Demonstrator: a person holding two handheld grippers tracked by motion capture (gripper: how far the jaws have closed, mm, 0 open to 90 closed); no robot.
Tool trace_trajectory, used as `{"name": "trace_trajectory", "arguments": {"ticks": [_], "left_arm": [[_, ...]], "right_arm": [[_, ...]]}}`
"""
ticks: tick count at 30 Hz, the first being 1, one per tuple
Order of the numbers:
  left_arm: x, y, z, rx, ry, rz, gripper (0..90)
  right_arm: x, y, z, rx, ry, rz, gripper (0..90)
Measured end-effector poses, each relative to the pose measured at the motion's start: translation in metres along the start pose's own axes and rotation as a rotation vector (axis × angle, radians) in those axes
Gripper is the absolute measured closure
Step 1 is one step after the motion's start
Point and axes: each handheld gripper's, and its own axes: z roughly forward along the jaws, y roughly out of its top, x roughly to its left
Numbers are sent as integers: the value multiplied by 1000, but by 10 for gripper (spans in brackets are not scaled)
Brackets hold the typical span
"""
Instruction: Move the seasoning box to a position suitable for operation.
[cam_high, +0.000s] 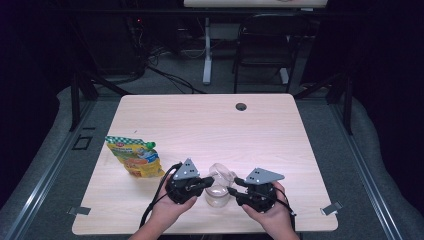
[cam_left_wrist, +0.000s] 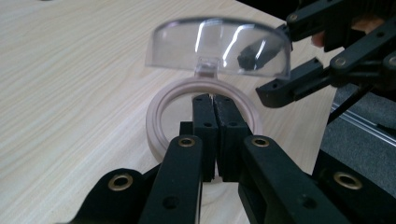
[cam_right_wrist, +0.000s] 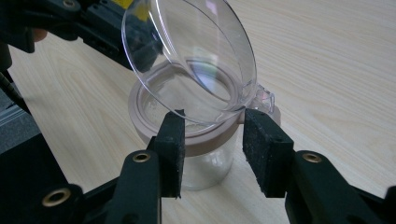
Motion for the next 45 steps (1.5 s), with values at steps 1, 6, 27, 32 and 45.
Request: {"name": "trace_trajectory", "arguments": {"ticks": [1, 6, 27, 32, 45], "left_arm": [[0, -1, 1, 2, 4, 3, 885], [0, -7, 2, 13, 11, 3, 882], [0, -12, 5, 20, 5, 0, 885], [0, -11, 5, 25, 3, 3, 886], [0, -12, 5, 19, 1, -7, 885]], "right_arm": [[0, 0, 0, 1, 0, 0, 594], [-2, 1, 0, -6, 2, 5, 594], [-3, 1, -5, -51, -14, 5, 607], [-7, 1, -9, -75, -36, 14, 663], [-19, -4, -13, -109, -63, 81, 716]]}}
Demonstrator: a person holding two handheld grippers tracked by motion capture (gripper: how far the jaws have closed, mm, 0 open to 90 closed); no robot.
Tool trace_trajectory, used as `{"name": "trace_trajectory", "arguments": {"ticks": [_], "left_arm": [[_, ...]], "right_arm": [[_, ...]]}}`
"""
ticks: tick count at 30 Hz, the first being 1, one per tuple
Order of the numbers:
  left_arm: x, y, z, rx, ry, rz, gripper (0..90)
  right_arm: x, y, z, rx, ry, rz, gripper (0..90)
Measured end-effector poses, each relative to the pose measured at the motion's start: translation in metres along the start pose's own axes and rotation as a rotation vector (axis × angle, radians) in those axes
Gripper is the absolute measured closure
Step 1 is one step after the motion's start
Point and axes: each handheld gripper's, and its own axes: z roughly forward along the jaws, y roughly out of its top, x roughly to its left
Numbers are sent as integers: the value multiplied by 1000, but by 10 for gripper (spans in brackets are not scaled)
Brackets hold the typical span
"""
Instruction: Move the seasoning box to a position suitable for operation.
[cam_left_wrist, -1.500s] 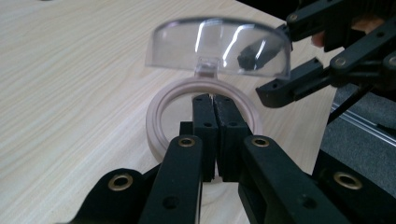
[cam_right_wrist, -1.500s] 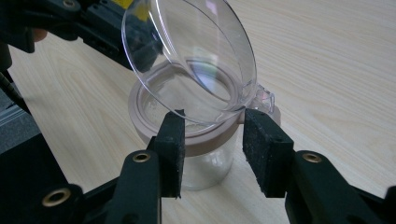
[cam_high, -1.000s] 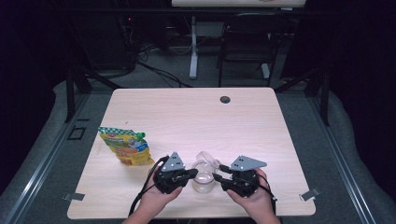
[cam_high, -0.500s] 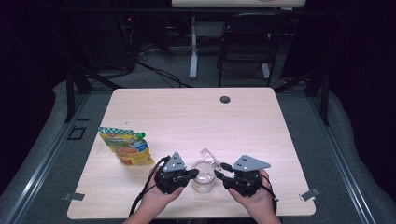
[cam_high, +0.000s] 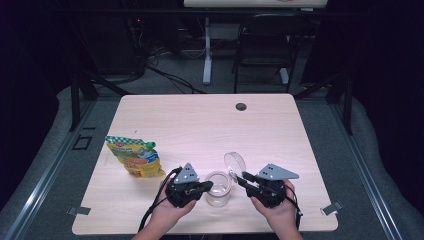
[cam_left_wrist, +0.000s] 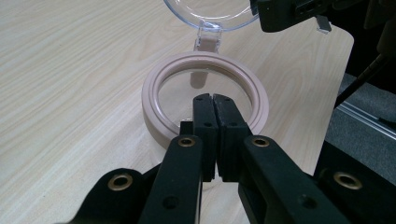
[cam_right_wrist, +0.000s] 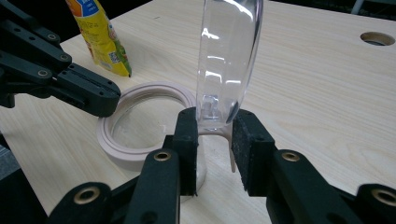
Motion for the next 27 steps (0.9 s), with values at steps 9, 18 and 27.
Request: {"name": "trace_trajectory", "arguments": {"ticks": [9, 18, 27], "left_arm": [[-2, -1, -3, -8, 5, 7, 865], [5, -13, -30, -29, 54, -14, 845], [29, -40, -60, -43, 128, -91, 803]], "right_arm": [[-2, 0, 1, -6, 3, 18, 721], [-12, 3, 9, -22, 34, 60, 734], [-20, 7, 18, -21, 67, 101, 733]]}}
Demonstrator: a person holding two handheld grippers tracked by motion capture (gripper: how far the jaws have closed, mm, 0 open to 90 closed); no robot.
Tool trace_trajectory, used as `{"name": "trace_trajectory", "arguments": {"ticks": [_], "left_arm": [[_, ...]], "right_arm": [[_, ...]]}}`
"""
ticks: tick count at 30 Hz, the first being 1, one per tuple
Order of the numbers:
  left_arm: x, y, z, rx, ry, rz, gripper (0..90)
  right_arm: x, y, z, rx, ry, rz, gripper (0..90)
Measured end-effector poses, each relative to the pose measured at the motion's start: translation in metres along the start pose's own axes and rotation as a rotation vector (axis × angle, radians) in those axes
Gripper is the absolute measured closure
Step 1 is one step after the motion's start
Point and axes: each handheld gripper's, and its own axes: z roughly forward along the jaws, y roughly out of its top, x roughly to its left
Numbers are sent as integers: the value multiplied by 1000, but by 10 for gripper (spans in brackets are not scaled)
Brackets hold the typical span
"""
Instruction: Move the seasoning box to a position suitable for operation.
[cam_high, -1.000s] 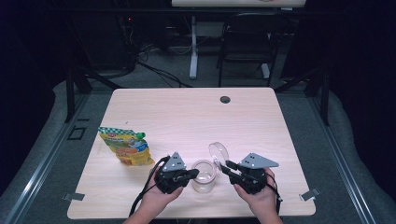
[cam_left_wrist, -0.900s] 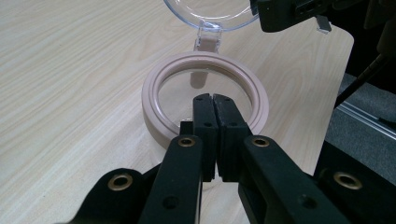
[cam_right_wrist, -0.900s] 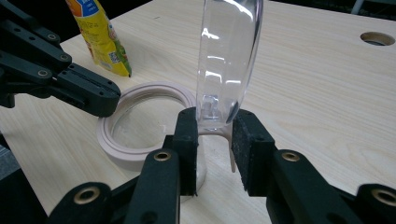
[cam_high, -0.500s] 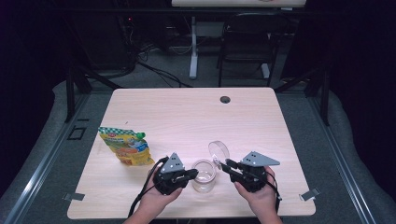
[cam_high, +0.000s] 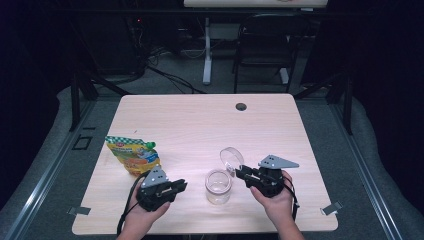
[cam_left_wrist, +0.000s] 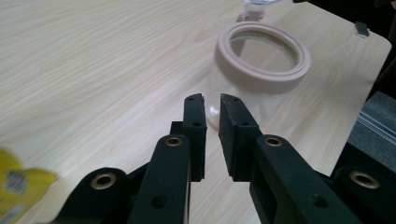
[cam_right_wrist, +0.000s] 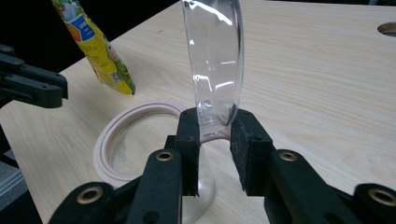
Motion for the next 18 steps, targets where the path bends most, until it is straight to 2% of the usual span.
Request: {"name": "trace_trajectory", "arguments": {"ticks": [6, 10, 14, 18], "left_arm": [[23, -16, -18, -11, 44, -37, 751], [39, -25, -27, -40, 50, -76, 706], [54, -34, -36, -49, 74, -104, 661], [69, -39, -51, -74, 138, -124, 592]], "right_arm": [[0, -1, 4, 21, -3, -8, 716], [-1, -2, 7, 33, 9, -6, 689], [-2, -4, 12, 38, 12, 1, 672], [-2, -6, 14, 64, -2, -21, 660]]}}
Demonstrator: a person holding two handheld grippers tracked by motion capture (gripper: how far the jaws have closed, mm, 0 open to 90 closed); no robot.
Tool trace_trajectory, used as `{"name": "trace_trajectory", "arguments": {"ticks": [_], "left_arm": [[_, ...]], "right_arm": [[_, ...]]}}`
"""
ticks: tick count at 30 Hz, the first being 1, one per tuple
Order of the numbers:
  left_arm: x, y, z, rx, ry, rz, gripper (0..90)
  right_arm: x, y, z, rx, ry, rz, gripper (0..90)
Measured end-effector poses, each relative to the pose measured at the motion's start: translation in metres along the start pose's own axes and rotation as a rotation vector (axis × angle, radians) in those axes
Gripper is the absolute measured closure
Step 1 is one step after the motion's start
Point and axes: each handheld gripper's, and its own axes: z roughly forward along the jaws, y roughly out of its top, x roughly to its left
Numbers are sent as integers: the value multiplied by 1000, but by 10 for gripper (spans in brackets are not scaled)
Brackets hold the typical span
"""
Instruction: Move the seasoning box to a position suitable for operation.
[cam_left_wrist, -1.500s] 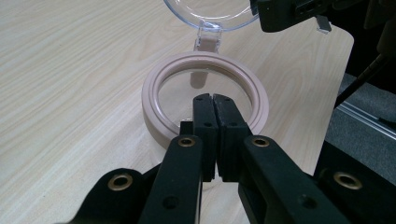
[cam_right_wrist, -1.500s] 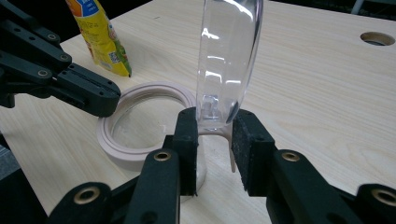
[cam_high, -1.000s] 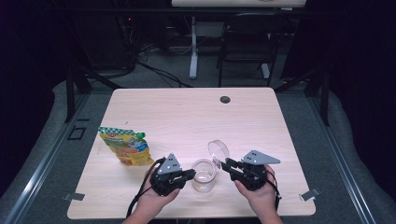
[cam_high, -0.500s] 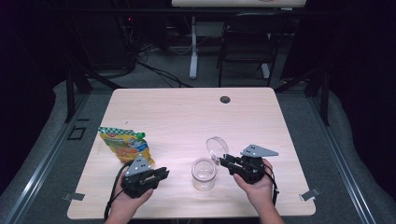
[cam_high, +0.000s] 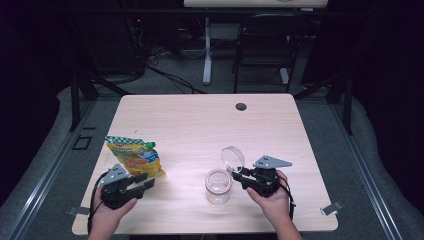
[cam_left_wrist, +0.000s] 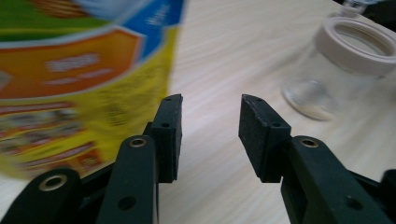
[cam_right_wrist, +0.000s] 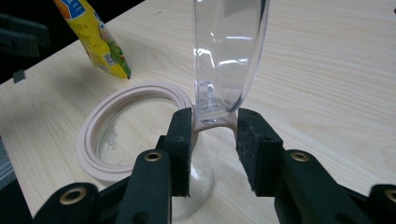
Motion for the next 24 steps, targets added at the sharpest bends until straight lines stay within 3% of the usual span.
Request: {"name": "trace_trajectory", "arguments": {"ticks": [4, 7, 10, 13, 20, 24], "left_arm": [[18, -1, -17, -34, 49, -40, 560], [30, -4, -25, -28, 77, -61, 532], [39, -8, -29, -43, 128, -57, 513], [50, -12, -31, -63, 123, -92, 508], [72, -18, -22, -31, 159, -96, 454], [88, -17, -16, -34, 111, -117, 429]], "right_arm": [[0, 0, -1, -7, 9, 7, 643], [0, 0, -1, -5, 12, 8, 634], [1, -1, -1, 5, 8, 3, 620], [3, -1, -2, 10, 3, 16, 610], [16, -1, -9, 33, -29, -7, 600], [26, -11, -17, 57, -50, -36, 598]]}}
